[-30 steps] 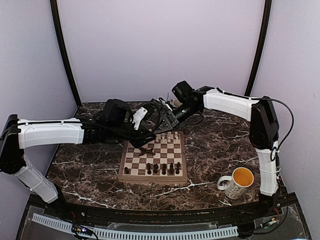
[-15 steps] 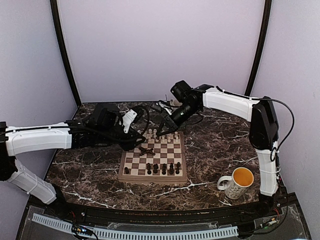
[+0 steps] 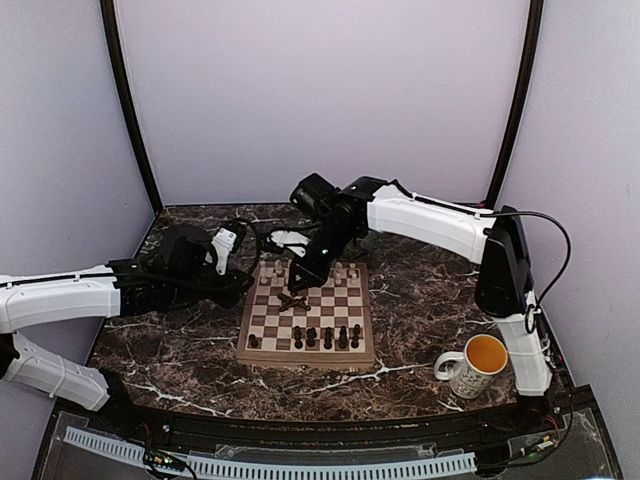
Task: Set up the chess pieces on the board
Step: Place the pawn at f7.
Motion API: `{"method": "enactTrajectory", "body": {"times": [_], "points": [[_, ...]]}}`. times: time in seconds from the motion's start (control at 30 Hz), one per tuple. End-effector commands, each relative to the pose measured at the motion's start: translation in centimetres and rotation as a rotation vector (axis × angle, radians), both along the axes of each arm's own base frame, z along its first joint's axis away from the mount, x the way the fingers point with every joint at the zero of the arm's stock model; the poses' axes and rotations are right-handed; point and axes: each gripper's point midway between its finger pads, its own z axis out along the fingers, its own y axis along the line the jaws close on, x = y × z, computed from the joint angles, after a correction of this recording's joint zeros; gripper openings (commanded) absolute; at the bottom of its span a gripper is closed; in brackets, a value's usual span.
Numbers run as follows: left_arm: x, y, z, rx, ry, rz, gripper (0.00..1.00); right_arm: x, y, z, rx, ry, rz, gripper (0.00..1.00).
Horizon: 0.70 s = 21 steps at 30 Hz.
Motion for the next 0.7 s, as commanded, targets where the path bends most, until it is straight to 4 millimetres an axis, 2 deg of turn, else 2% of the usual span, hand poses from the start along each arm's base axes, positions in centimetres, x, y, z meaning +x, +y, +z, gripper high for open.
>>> {"method": "enactTrajectory", "body": {"times": [0.0,0.33,0.67], "points": [[1.0,2.1,2.4,-0.077,-0.079,0.107,0.37,-1.4,1.0,-2.4,-0.091,-0.036,0.064,0.11],[1.3,5.4,3.1,-0.102,-0.119,0.234,0.38,-3.9,2.9,-5.4,-0.150,-0.022,0.143,0.11],[1.3,5.5,2.7,-0.114,-0.108,0.247,0.39,-4.4,2.9,-7.7,-0.197,-0.016,0.157,0.11]]}}
